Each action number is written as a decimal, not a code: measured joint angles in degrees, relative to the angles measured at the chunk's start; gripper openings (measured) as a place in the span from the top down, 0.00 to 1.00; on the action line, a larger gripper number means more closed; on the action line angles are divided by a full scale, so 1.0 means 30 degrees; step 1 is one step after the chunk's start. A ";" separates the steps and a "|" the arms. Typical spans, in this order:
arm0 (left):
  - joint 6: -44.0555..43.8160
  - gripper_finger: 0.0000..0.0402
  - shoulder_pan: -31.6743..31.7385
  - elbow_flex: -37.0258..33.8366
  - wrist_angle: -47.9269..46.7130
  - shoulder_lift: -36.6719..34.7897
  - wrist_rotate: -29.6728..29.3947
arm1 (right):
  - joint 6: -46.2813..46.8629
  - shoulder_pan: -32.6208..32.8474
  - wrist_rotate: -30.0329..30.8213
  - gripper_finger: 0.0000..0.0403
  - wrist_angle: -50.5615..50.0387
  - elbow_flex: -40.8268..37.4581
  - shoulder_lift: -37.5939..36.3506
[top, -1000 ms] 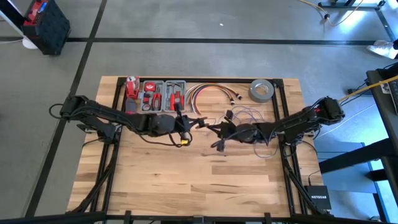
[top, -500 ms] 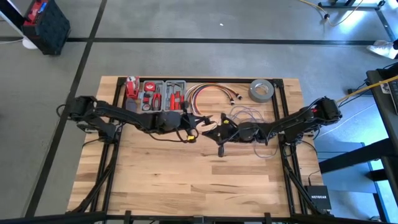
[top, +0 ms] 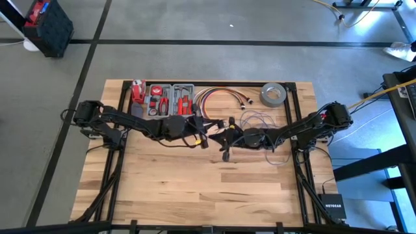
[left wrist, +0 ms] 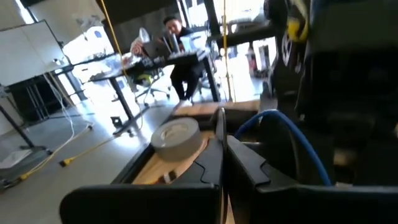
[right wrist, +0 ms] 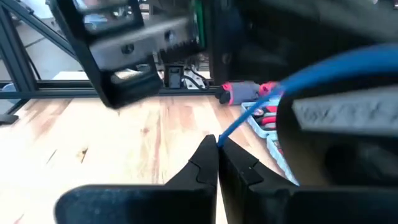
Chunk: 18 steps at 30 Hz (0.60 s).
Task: Coil cords
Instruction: Coil the blue wire onto the black spool
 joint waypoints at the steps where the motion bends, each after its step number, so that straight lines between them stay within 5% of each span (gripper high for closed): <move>1: -0.0031 1.00 -0.0005 0.0002 0.0220 0.0000 0.0017 | 0.0000 0.0000 0.0000 0.98 0.0026 0.0000 0.0000; 12: -0.0423 1.00 -0.0197 0.0015 0.2136 0.0000 0.0056 | 0.0192 0.0000 0.1345 0.98 -0.0092 -0.0007 0.0007; 18: 0.1520 1.00 -0.1000 0.0010 0.1199 -0.0936 -0.0122 | -0.0530 0.0007 0.1954 0.98 -0.3198 -0.0021 -0.0086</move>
